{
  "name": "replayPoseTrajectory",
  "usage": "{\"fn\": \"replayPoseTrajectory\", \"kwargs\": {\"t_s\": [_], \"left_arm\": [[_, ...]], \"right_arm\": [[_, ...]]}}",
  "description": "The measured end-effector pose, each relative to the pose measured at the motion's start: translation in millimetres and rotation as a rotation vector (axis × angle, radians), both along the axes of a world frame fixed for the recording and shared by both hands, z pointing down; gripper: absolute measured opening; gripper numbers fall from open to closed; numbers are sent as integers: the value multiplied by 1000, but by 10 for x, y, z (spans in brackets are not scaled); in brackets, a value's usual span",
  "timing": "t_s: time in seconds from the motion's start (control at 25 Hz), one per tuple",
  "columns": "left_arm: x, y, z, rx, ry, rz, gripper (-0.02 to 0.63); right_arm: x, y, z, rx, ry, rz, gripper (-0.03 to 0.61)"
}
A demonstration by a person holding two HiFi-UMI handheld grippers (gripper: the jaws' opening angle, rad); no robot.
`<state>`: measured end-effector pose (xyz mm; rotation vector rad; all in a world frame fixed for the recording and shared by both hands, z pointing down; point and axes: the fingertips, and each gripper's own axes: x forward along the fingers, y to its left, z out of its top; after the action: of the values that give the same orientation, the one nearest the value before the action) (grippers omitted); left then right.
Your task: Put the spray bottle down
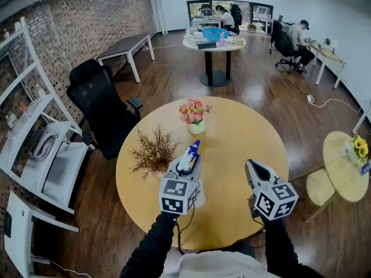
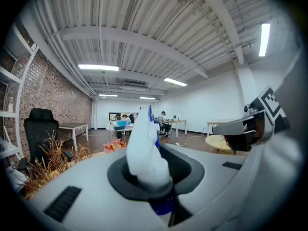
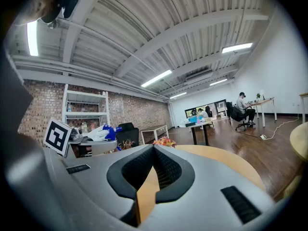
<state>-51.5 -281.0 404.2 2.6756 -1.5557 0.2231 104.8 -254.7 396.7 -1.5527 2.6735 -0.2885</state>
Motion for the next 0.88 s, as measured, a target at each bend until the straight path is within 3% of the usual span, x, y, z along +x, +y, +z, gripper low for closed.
{"fn": "replayPoseTrajectory", "kwargs": {"t_s": [0.16, 0.44, 0.88], "left_arm": [[63, -191, -3, 87, 1, 17, 77], [155, -441, 231, 143, -46, 18, 77], [194, -594, 480, 142, -68, -10, 78]], "right_arm": [[22, -34, 41, -2, -1, 5, -20], [1, -49, 87, -16, 6, 4, -20], [65, -85, 126, -32, 18, 13, -20]]}}
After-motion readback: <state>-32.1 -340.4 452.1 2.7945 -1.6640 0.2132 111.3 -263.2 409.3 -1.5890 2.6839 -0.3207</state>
